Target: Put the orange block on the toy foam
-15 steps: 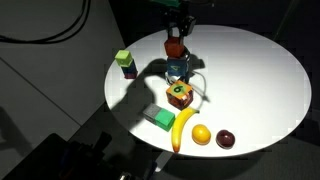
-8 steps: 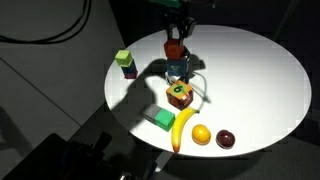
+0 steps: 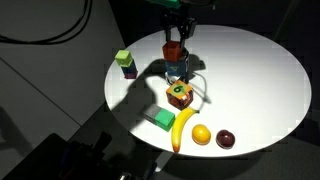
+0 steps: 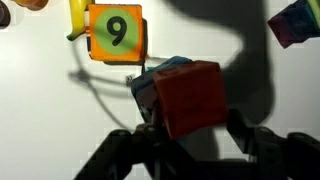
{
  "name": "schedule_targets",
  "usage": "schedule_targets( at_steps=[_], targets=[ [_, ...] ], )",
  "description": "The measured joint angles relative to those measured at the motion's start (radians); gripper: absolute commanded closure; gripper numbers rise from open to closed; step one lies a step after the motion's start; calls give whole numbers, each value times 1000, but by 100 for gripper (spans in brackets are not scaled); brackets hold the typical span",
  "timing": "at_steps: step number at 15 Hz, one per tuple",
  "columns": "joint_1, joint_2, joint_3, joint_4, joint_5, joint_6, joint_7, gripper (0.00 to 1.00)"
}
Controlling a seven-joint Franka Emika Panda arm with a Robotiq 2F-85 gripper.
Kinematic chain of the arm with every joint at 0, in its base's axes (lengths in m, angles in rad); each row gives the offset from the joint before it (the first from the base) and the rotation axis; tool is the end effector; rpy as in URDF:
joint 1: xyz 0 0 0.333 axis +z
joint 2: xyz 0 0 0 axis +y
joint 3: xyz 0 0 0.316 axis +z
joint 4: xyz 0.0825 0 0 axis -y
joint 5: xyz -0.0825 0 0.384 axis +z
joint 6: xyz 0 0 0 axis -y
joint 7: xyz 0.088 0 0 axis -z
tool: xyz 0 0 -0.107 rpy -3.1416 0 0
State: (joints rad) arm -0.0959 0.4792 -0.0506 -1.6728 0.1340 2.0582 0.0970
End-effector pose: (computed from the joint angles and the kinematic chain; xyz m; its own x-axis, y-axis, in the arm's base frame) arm 0.6574 -0.0863 0.3193 0.9493 -0.2969 -0.1033 -0.3054 -0.9490 -0.0789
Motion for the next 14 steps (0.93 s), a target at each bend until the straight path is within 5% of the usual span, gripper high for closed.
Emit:
schedule_targets(
  at_steps=[14],
  targets=[
    [0, -3, 1, 13, 5, -11, -1, 0]
  ],
)
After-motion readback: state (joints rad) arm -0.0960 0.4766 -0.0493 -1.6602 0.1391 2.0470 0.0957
